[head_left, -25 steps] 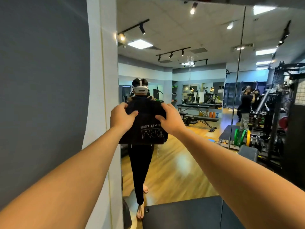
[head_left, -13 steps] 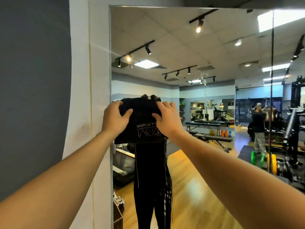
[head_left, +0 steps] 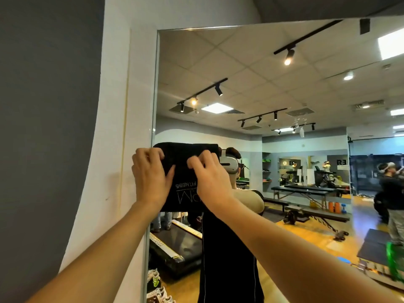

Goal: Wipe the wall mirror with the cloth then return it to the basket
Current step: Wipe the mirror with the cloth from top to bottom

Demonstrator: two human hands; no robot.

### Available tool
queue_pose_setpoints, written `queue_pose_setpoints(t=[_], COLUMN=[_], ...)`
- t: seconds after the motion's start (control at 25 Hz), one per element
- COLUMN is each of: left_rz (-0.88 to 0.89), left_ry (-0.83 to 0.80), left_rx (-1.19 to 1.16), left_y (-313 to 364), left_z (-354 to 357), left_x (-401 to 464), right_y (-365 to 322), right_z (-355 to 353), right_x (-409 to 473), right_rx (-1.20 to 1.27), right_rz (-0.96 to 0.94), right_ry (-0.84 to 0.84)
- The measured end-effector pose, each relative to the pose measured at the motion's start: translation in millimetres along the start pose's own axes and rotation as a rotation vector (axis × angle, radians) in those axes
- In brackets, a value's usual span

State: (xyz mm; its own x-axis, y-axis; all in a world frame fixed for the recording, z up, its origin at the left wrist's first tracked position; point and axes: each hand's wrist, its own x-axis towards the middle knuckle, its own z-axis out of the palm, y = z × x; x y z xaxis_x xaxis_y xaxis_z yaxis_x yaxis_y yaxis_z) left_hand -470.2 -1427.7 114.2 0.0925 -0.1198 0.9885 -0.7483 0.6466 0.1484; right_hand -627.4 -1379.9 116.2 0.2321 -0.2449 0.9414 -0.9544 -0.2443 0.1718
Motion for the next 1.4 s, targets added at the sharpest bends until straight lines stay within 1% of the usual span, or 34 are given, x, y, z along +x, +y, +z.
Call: queue_pose_setpoints(t=[0.04,0.12,0.28,0.36,0.52,0.88,1.12,1.4], left_rz=[0.082,0.186,0.197,0.236,0.262,0.339,0.377,0.397], left_ry=[0.029,-0.002,-0.132,-0.19,-0.23,-0.134,-0.059,-0.006], left_rx=[0.055,0.098,0.115,0.1,0.121,0.234,0.352,0.334], left_y=[0,1,-7,-14,-25,-41,-44,-33], left_z=[3,11,26,30,35,42,35,34], left_x=[1,-1,-20,-28,-26,15,86,164], right_y=[-1,-7,-8,-2,4,10,8,23], right_z=[6,15,22,29,40,49,46,31], right_x=[-5,-12,-18,-16,-15,25,94,169], right_rx=[-0.027,-0.091,-0.242,-0.263,-0.273,-0.29,-0.274,-0.317], right_rz=[-0.005,0.001,-0.051,-0.057,-0.06,-0.107,-0.095,-0.089], right_ry=[-0.011,-0.038,-0.091,-0.091,-0.069,0.045,0.126,0.19])
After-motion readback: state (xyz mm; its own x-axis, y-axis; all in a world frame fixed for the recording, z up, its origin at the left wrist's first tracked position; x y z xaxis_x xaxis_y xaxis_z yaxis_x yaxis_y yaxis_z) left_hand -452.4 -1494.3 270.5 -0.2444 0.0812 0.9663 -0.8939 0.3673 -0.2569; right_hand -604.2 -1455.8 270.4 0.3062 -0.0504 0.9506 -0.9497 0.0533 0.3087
